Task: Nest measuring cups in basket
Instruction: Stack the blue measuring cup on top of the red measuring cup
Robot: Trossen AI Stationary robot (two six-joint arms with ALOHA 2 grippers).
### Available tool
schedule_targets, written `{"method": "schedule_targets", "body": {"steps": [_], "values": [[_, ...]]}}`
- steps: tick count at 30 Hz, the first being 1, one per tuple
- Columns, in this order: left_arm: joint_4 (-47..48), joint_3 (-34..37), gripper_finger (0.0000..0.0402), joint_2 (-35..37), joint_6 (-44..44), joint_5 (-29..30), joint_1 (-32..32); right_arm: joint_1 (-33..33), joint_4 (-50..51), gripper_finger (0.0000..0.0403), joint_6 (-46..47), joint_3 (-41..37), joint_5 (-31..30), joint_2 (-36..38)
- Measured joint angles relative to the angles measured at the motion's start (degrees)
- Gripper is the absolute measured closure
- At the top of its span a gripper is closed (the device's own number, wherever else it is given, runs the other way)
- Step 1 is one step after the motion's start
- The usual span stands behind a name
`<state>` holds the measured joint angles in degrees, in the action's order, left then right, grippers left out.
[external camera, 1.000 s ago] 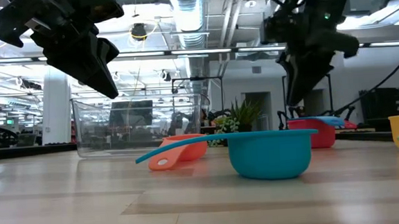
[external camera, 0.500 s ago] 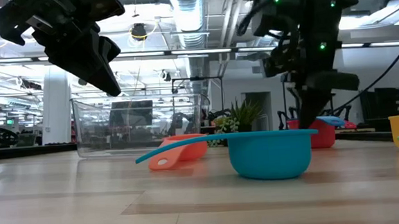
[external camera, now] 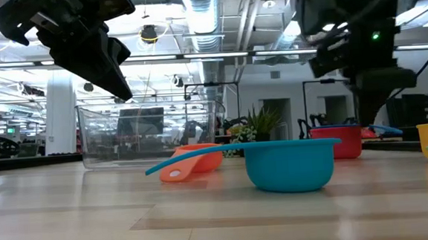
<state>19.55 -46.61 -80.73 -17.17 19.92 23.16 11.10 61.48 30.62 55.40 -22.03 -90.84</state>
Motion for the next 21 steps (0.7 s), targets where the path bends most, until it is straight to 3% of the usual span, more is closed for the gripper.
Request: {"method": "schedule_targets", "body": {"steps": [5, 11, 15, 21], "values": [[-0.01, 0.0, 0.0401, 0.0, 0.02, 0.0, 0.0, 1.02, 3.31, 0.039, 3.86, -0.07, -5.24, 1.96], [0.02, 0.0, 0.0401, 0.0, 0.02, 0.0, 0.0, 0.35, 1.43, 0.0372, 1.83, 0.08, -10.89, 4.99], [0.02, 0.0, 0.0401, 0.0, 0.0, -0.02, 0.0, -3.57, -0.64, 0.0377, -3.39, 0.08, -9.64, 5.5], [0.0, 0.0, 0.0401, 0.0, 0.0, -0.02, 0.0, -9.69, -6.3, 0.0391, -13.46, -0.05, -2.42, 4.35]]}}
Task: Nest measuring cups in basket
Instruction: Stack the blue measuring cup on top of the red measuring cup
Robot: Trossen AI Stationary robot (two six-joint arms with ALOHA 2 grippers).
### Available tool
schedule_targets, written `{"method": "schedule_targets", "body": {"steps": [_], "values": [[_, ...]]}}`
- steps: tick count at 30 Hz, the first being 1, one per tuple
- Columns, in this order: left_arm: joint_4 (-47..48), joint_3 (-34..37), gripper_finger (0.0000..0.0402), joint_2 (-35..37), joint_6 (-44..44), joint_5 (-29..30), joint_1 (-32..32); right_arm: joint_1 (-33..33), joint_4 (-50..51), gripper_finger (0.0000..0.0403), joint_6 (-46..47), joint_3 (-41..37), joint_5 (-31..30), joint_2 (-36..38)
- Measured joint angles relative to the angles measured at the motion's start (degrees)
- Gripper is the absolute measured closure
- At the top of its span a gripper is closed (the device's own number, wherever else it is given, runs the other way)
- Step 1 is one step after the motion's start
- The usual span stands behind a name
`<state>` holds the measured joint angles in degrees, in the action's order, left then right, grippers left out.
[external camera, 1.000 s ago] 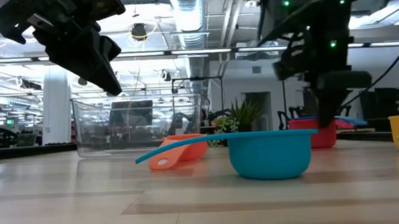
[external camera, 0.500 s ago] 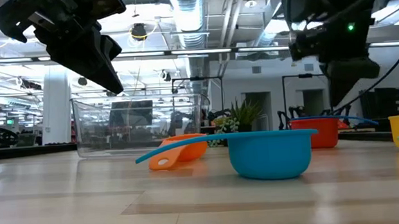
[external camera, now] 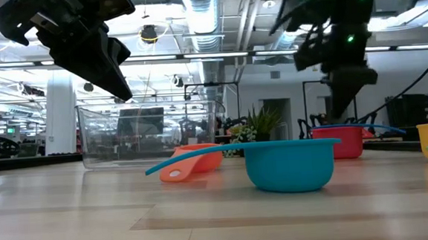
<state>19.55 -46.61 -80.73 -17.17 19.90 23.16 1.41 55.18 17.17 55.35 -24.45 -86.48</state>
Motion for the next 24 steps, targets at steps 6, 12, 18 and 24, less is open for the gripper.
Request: {"method": "schedule_targets", "body": {"steps": [6, 12, 18, 24], "values": [[0.04, 0.0, 0.0401, 0.0, 0.02, 0.0, 0.0, -3.71, -1.9, 0.0383, -4.04, -0.04, 3.29, -2.17], [0.17, 0.0, 0.0401, 0.0, 0.02, 0.0, 0.0, -4.27, -4.84, 0.0383, -6.53, 0.02, 5.4, -6.6], [0.02, 0.0, 0.0401, 0.0, 0.02, -0.01, 0.0, -2.44, -12.78, 0.039, -9.13, 0.07, 10.06, -8.55], [0.04, 0.0, 0.0401, 0.0, 0.04, 0.0, 0.0, 0.1, -18.74, 0.0382, -9.07, 0.09, 13.57, -8.41]]}}
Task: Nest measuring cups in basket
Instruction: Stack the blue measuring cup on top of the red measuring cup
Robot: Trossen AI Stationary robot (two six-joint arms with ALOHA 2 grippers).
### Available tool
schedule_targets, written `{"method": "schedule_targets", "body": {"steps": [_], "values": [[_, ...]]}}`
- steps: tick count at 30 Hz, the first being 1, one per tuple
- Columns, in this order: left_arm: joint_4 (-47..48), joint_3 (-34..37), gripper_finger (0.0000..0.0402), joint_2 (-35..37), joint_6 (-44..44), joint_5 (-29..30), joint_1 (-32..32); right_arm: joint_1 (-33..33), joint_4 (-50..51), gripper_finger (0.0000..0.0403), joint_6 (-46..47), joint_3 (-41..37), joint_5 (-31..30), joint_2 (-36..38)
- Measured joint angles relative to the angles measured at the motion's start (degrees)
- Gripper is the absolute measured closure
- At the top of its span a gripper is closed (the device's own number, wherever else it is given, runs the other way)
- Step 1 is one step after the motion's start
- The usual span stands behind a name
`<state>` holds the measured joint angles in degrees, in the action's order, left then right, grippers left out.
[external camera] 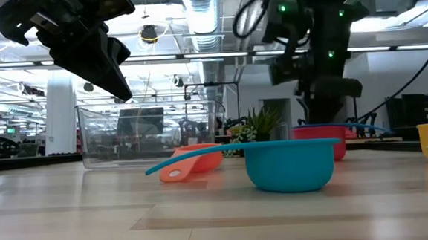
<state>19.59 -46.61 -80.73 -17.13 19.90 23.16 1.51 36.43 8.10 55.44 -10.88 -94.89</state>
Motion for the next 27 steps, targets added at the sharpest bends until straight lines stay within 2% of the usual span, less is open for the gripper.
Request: {"method": "schedule_targets", "body": {"steps": [3, 9, 12, 17, 21, 27], "values": [[0.0, 0.0, 0.0401, 0.0, 0.0, 0.0, 0.0, 1.5, -2.26, 0.0384, 0.0, 0.71, 2.62, 0.0], [0.0, 0.0, 0.0401, 0.0, 0.0, 0.0, 0.0, 4.35, -2.35, 0.0387, 0.0, 5.08, 3.23, 0.19], [0.09, 0.0, 0.0401, 0.0, 0.0, 0.0, 0.0, 5.87, 1.73, 0.0381, 0.7, 8.37, 3.29, 0.72], [0.26, 0.0, 0.0401, 0.0, 0.0, 0.0, 0.0, 9.33, 13.05, 0.038, 8.16, 12.48, 3.33, 0.66], [0.25, 0.0, 0.0401, 0.0, 0.0, 0.0, 0.0, 13.54, 17.7, 0.0388, 11.67, 12.52, 3.75, 0.63], [0.24, 0.0, 0.0401, 0.0, -0.04, 0.0, 0.0, 18.09, 13.49, 0.0389, 13.65, 9.47, 3.72, -0.09]]}}
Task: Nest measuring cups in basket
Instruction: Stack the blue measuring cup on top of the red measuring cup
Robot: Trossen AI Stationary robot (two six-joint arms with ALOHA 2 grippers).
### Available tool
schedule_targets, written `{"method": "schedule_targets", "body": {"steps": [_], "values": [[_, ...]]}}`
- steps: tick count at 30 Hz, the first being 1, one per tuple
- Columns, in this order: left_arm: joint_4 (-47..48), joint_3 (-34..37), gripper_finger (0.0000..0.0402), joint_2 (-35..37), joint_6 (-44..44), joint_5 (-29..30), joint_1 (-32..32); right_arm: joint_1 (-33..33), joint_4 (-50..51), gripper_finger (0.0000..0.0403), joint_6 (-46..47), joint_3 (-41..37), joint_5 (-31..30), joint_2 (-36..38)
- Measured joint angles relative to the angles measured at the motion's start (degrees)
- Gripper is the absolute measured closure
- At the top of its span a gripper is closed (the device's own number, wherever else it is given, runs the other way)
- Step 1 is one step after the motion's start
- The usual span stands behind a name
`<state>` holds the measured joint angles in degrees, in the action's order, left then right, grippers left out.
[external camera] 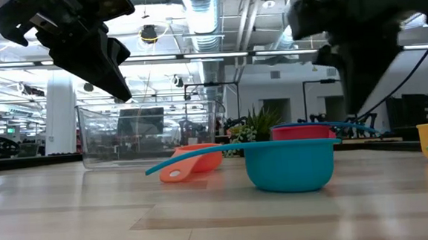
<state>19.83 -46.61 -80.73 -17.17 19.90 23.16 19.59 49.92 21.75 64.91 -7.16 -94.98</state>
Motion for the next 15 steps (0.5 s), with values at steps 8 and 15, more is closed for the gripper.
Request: {"method": "schedule_targets", "body": {"steps": [8, 15], "values": [[-0.08, 0.0, 0.0401, 0.0, 0.06, 0.0, 0.0, -2.39, 0.46, 0.0391, 3.38, -5.13, -0.81, 0.0], [-0.06, 0.0, 0.0401, 0.0, 0.14, 0.0, 0.0, -6.1, 1.78, 0.0389, 4.38, -5.63, -9.92, 1.21]]}}
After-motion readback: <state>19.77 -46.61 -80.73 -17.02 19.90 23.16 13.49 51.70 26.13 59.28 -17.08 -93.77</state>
